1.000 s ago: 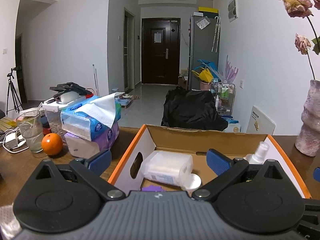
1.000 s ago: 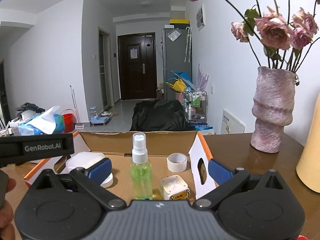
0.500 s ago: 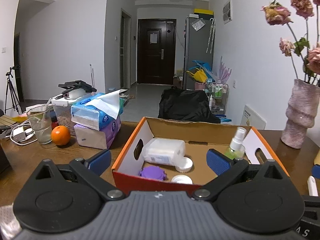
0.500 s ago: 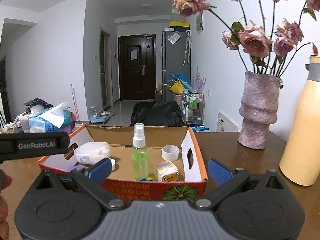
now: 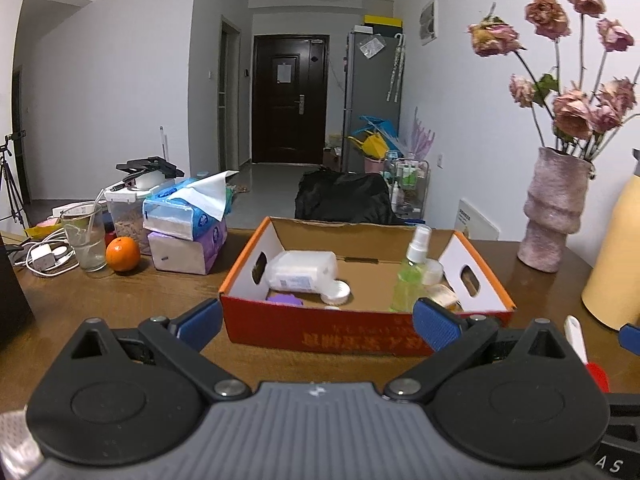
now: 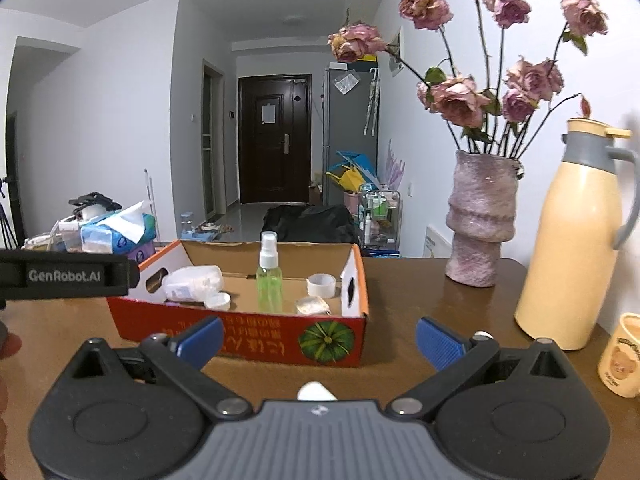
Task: Organize rigid objects
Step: 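Withdraw both grippers from the box toward the white tube and red lint brush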
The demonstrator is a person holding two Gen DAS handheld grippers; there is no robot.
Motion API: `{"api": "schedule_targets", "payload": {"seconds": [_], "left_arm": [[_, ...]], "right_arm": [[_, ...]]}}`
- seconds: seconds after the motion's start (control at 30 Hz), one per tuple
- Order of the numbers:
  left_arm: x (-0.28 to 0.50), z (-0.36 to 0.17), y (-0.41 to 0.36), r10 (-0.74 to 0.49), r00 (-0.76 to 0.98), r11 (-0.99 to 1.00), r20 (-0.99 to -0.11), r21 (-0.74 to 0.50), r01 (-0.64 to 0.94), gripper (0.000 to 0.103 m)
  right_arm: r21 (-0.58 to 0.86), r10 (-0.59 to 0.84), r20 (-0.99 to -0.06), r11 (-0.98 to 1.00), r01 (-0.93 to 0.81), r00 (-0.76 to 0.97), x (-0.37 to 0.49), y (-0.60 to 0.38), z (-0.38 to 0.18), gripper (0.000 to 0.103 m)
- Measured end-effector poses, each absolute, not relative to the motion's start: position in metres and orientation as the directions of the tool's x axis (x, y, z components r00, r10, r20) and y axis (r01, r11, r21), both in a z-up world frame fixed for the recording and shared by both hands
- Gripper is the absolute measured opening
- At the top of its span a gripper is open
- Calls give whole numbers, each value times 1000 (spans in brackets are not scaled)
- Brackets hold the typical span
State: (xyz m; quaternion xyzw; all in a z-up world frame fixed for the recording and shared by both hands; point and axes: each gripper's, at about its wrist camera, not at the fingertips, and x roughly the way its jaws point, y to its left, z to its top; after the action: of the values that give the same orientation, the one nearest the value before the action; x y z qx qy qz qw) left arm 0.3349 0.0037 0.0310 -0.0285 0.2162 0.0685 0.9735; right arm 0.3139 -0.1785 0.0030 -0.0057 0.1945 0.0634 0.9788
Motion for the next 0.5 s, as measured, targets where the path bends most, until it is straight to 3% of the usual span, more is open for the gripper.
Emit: {"api": "schedule_targets", "payload": {"seconds": [0.5], "left_arm": [[285, 21, -30, 80, 880, 995, -467, -17, -99, 103]], "right_arm": [[-7, 79, -405, 996, -89, 911, 255, -221, -3, 103]]}}
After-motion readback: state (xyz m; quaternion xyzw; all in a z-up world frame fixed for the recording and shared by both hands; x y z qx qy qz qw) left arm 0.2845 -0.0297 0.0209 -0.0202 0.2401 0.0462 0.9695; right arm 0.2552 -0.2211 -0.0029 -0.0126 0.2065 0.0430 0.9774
